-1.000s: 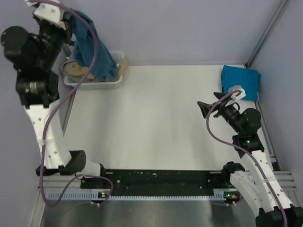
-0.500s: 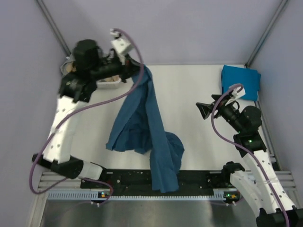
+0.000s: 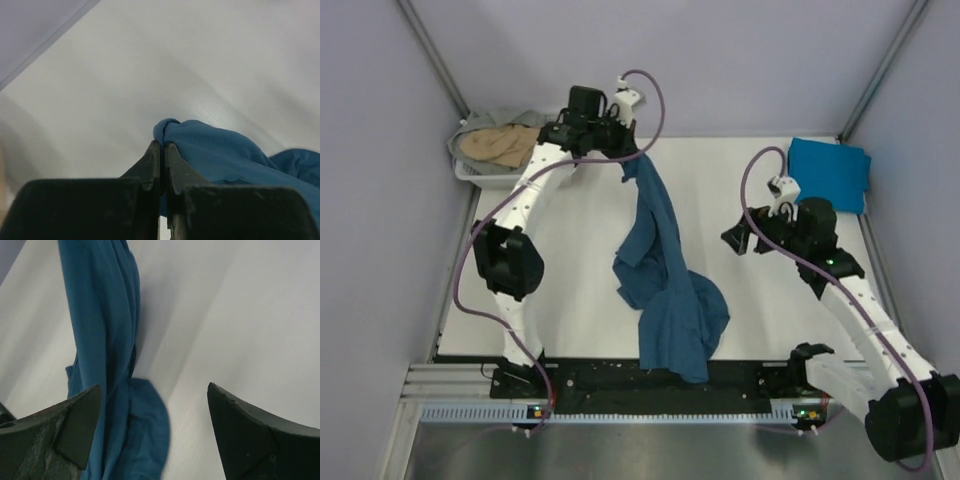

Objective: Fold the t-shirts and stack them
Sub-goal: Flatten out the tshirt

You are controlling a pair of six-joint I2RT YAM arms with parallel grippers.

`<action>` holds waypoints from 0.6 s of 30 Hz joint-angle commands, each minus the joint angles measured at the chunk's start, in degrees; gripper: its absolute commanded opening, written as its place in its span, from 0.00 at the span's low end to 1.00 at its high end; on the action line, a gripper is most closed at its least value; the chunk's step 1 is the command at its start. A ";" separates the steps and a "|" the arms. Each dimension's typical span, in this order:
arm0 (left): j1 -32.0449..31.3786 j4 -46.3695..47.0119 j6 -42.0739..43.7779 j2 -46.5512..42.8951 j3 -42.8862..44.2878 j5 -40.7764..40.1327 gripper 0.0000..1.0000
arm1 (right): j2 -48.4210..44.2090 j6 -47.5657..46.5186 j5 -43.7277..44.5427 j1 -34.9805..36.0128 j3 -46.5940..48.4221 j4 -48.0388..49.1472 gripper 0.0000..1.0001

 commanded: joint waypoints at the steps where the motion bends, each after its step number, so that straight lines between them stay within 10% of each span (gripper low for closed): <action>1: 9.39 5.62 -0.16 -9.29 -4.44 6.07 0.00 | 6.05 -0.47 -0.56 8.89 2.52 -6.17 0.82; 10: 17.75 0.44 15.58 -29.07 -30.08 5.12 0.00 | 22.58 0.04 10.94 37.02 6.38 -15.75 0.75; 18: 21.01 -1.84 18.84 -37.70 -41.29 3.71 0.00 | 27.16 5.75 23.87 39.95 6.65 -22.69 0.79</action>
